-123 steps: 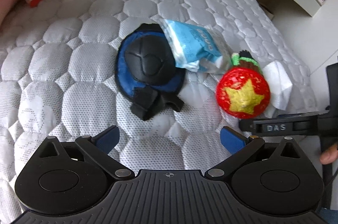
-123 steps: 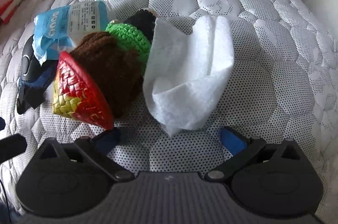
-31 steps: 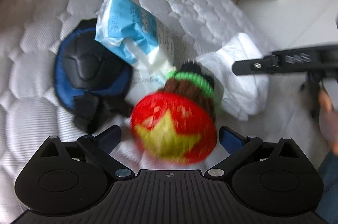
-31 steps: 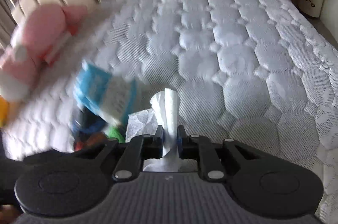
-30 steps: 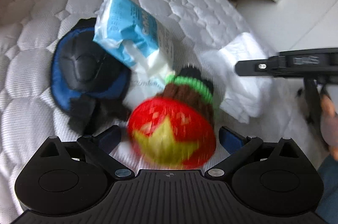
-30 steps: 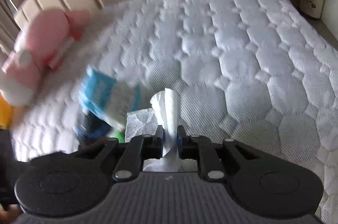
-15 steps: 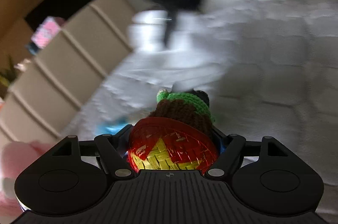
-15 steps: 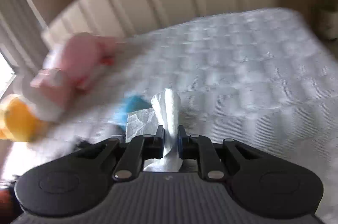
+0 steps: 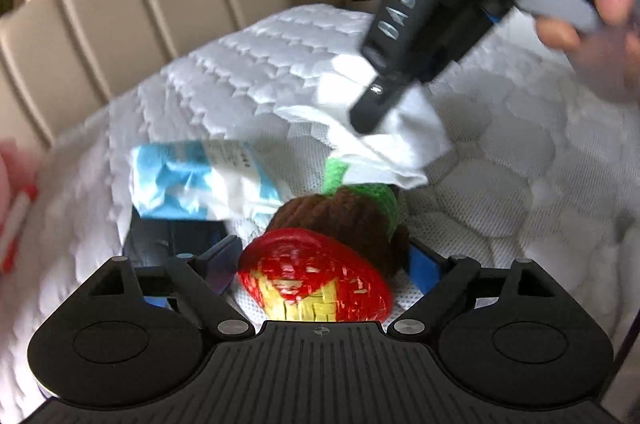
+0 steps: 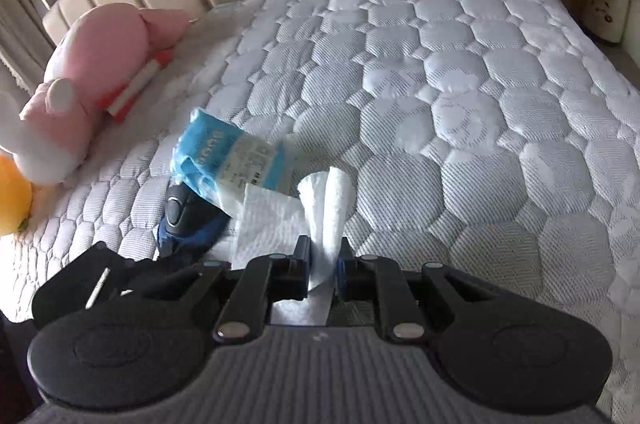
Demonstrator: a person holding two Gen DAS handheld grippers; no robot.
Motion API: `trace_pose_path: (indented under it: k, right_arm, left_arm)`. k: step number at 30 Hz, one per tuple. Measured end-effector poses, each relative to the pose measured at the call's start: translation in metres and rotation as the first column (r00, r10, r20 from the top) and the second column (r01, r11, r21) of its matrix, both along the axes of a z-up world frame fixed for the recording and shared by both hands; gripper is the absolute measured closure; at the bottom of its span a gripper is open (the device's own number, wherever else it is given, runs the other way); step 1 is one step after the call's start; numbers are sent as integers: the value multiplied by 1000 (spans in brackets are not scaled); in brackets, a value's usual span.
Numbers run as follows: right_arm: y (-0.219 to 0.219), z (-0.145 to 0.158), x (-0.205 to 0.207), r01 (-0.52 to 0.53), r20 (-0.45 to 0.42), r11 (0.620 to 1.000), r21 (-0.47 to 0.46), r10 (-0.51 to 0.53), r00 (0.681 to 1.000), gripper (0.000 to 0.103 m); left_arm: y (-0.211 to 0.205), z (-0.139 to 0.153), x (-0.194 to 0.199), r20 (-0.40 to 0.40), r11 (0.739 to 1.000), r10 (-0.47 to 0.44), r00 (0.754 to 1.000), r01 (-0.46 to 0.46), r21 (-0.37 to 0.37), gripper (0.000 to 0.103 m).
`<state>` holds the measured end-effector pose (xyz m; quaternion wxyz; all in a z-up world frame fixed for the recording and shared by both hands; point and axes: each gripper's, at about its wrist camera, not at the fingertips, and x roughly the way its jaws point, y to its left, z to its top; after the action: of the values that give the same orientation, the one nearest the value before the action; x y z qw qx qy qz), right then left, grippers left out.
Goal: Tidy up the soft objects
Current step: 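Wipe the crocheted doll with the tissue in the right tool while the left tool holds it, then keep wiping the doll's red star body with the right tool's tissue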
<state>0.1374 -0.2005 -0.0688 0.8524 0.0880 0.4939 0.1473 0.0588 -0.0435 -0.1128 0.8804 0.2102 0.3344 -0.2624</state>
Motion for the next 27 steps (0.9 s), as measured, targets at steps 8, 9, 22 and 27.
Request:
trace_pose_path:
  k: [8,9,22,27]
  right_arm:
    - [13,22,-21,-86,59,981,174,77,995,89]
    - [16,18,-23,-88,30,978,191,83,996,89]
    - [3,0,-24,39,-28,998,-55,-41,999,87]
    - [0,12,-24,47,30,999,-21,-47,998,87]
  left_arm:
    - [7,8,3,-57,996,37,998,-42,-81,12]
    - [7,6,5,-56,996,35,998,-40,-82,12]
    - [36,9,29,-286,961,7,958,-86,-265,5]
    - [24,-18,49,-331,965,-24,943,-64,-253,6]
